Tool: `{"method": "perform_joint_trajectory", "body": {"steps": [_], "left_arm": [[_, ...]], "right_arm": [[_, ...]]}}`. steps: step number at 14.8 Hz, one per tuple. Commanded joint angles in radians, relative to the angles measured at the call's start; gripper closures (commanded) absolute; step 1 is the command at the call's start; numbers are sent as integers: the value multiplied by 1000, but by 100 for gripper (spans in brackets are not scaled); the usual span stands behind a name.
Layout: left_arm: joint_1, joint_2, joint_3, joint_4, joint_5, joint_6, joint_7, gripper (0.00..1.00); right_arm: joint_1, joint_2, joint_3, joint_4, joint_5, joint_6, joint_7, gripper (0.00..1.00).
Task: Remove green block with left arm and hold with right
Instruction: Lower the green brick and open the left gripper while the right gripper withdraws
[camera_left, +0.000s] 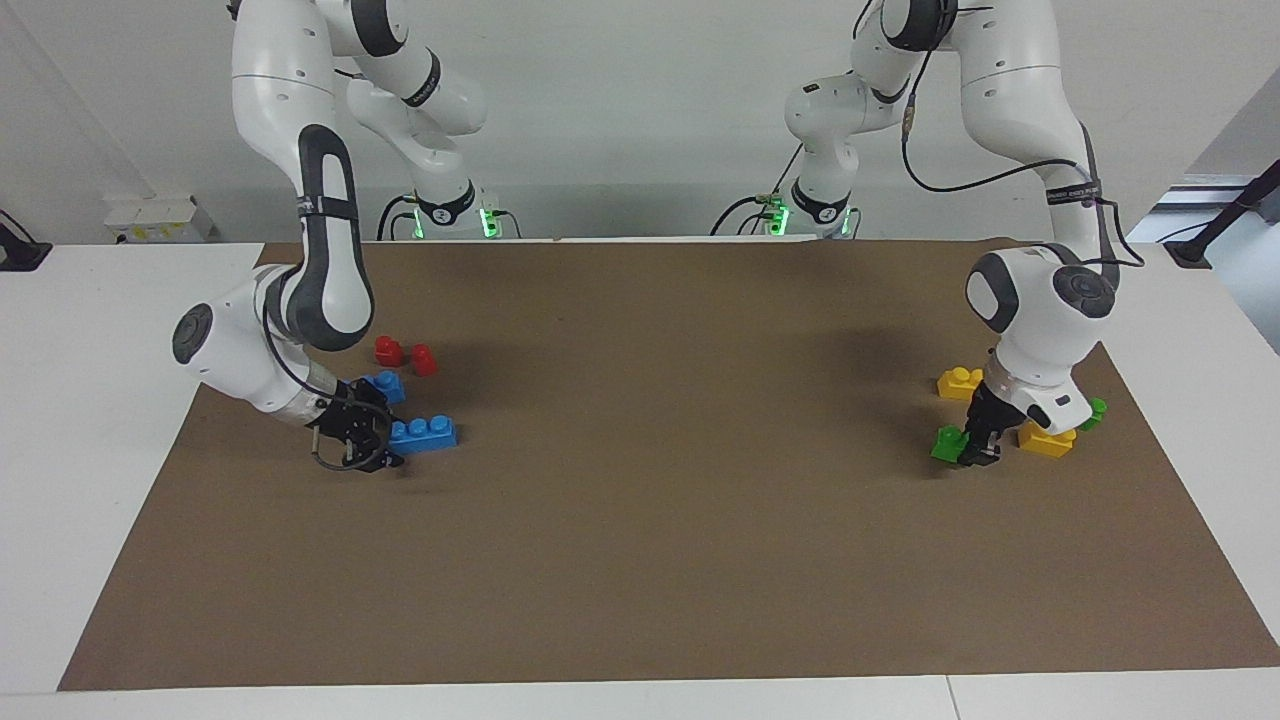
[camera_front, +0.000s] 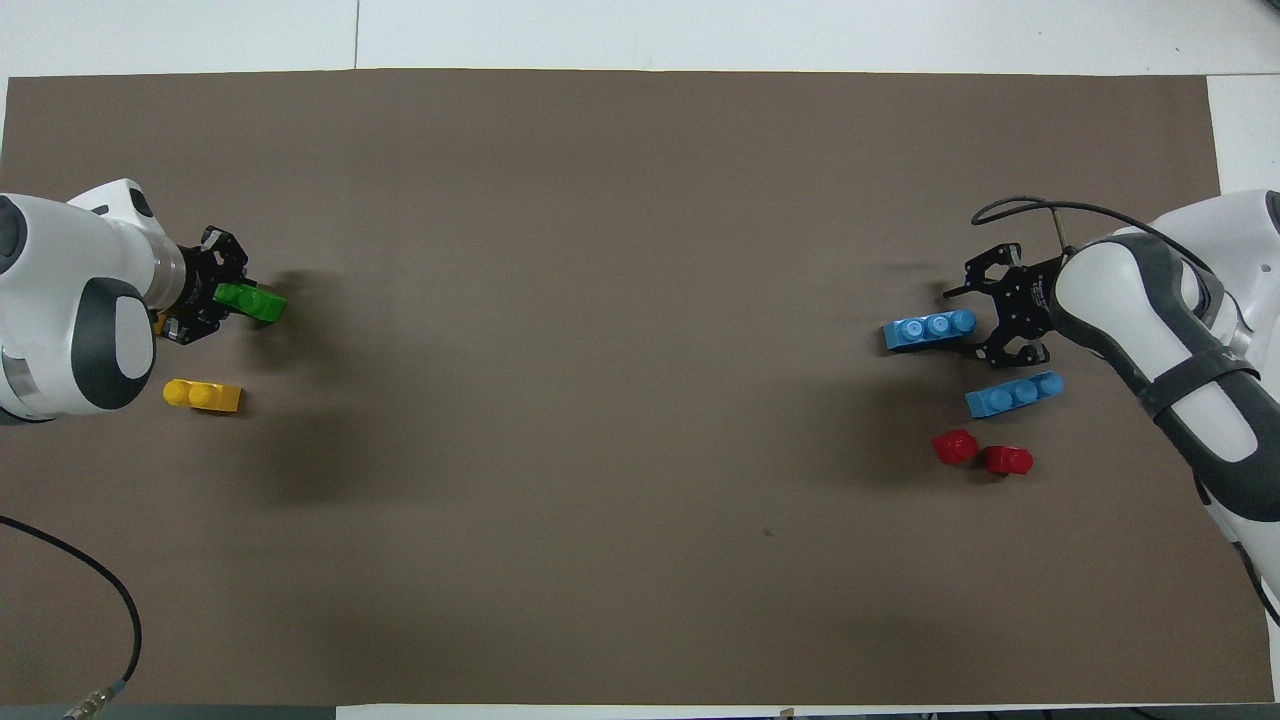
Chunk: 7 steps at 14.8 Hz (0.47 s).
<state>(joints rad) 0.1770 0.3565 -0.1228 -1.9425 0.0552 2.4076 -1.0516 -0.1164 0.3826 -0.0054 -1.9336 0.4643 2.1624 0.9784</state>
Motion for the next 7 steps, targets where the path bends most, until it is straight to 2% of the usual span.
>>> {"method": "perform_joint_trajectory", "body": {"steps": [1, 4, 5, 6, 7], "left_arm": [[10, 27, -6, 16, 6, 8, 68, 100], [9, 29, -6, 16, 6, 8, 74, 100], [7, 29, -6, 16, 6, 10, 74, 39], [4, 29, -6, 16, 8, 7, 76, 0], [3, 29, -6, 16, 8, 7, 84, 0]], "right_arm": [[-17, -20, 13, 27, -7, -47, -1, 4], [-25, -60, 9, 64, -10, -124, 6, 4], [-25, -80, 4, 64, -12, -137, 6, 4], [-25, -100, 2, 64, -16, -148, 6, 4], [-23, -122, 1, 64, -22, -154, 5, 3]]}}
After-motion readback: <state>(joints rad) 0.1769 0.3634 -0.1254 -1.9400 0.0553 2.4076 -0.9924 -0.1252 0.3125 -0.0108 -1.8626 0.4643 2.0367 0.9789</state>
